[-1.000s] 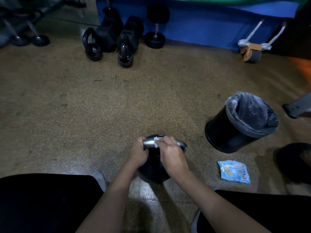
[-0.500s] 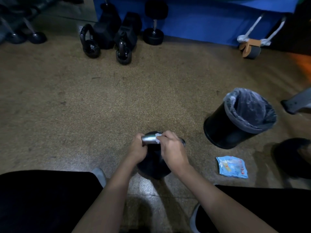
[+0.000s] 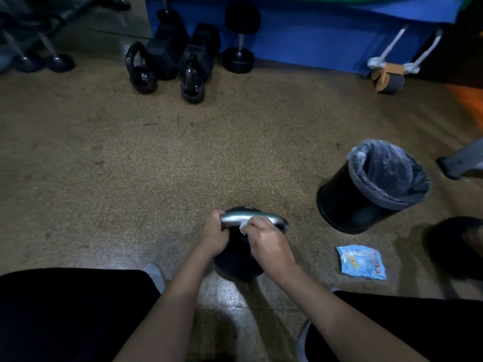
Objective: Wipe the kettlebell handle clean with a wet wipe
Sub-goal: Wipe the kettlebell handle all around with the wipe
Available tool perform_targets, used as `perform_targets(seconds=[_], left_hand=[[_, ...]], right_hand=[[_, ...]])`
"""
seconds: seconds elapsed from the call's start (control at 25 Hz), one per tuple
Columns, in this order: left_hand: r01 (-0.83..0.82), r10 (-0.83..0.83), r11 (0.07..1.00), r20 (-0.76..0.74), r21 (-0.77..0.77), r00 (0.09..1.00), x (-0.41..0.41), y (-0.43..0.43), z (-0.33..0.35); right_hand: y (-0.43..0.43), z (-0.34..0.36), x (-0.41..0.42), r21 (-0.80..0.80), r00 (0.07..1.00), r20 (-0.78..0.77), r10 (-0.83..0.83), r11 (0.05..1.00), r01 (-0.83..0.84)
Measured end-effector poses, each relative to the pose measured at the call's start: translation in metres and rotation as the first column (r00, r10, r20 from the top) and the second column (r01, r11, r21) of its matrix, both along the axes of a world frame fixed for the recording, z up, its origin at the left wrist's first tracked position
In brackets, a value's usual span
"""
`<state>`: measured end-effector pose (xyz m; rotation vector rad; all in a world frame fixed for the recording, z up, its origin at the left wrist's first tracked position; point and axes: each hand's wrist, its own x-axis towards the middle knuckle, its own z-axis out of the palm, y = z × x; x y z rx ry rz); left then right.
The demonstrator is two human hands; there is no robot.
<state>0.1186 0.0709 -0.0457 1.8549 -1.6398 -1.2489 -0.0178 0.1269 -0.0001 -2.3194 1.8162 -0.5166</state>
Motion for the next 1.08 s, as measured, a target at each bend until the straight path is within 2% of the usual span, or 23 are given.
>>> perform_targets(seconds=[0.36, 0.6, 0.72, 0.92, 1.08], left_hand=[[0.021, -0.021, 1.000, 0.026, -0.012, 0.999, 0.001, 0.001, -0.001], [0.013, -0.013, 1.000, 0.013, -0.008, 1.000, 0.000, 0.001, -0.002], [0.011, -0.011, 1.000, 0.000, -0.005, 1.000, 0.000, 0.000, -0.004], [0.001, -0.001, 1.000, -0.012, -0.017, 1.000, -0.001, 0.000, -0.006], [0.008, -0.008, 1.000, -0.003, -0.020, 1.000, 0.000, 0.000, -0.005]], right_hand=[[0.001, -0.003, -0.001, -0.017, 0.996, 0.068, -0.050, 0.999, 0.052], [0.001, -0.002, 0.004, -0.024, 0.998, 0.049, -0.025, 0.999, 0.026], [-0.003, 0.002, 0.003, -0.011, 0.995, 0.083, -0.063, 0.998, 0.064], [0.000, 0.004, 0.006, 0.007, 1.000, 0.020, -0.006, 1.000, 0.006], [-0.009, 0.010, 0.001, 0.005, 0.996, 0.047, -0.072, 0.997, 0.071]])
